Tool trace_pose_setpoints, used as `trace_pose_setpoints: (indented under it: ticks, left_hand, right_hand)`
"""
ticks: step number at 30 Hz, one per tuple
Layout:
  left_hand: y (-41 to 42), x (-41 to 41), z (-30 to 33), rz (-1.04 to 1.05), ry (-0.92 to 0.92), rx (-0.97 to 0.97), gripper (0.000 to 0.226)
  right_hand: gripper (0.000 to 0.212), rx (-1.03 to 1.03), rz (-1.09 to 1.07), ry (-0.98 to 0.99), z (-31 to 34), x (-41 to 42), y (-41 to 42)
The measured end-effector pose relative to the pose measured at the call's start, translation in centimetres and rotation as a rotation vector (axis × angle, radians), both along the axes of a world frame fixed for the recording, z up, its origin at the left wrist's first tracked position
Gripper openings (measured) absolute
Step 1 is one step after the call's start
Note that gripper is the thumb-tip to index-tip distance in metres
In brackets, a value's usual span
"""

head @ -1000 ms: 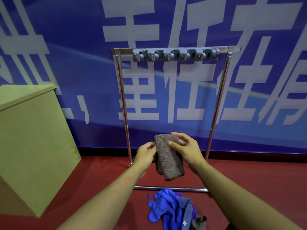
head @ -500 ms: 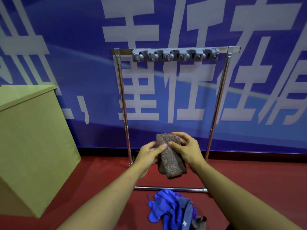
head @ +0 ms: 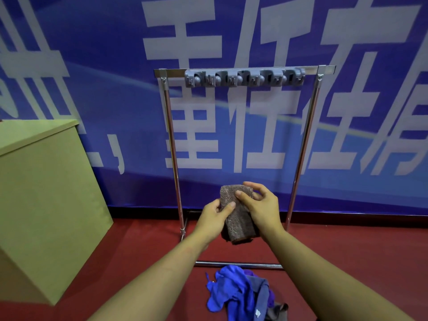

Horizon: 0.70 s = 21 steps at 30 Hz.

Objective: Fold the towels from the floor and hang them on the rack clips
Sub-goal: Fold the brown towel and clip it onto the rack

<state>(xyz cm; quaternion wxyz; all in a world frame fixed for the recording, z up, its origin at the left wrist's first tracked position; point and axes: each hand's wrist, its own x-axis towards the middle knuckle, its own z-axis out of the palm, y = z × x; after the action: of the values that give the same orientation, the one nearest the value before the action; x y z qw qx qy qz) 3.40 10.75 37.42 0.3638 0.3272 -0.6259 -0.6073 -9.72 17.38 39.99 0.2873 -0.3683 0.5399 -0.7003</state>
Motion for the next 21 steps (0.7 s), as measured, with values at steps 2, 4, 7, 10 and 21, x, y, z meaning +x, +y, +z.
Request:
trace_pose_setpoints:
  ticks: [2,4,7,10,21]
  left_hand:
    - [-0.1,0.0,0.0,0.015,-0.005,-0.009,0.020]
    - [0.0,0.1,0.2,0.008,0.019,0.016,0.020]
    - [-0.2,0.4,0.6,-0.026,0.100,0.143,0.024]
    - [-0.8,0.8,0.9,-0.017,0.224,0.339,0.027]
    - [-0.2,0.3,2.2,0.167,0.008,0.006,0.022]
  right_hand:
    - [0.034,-0.012,0.015,-0.037,-0.1,0.1,0.0]
    - [0.037,-0.028,-0.012,-0.075,0.0,0.2,0.1]
    - [0.034,-0.038,-0.128,-0.130,-0.2,-0.5,-0.1]
    - [0.028,0.001,-0.106,-0.187,-0.4,-1.0,-0.3]
    - [0.041,0.157,0.017,0.344,-0.3,3.0,-1.2]
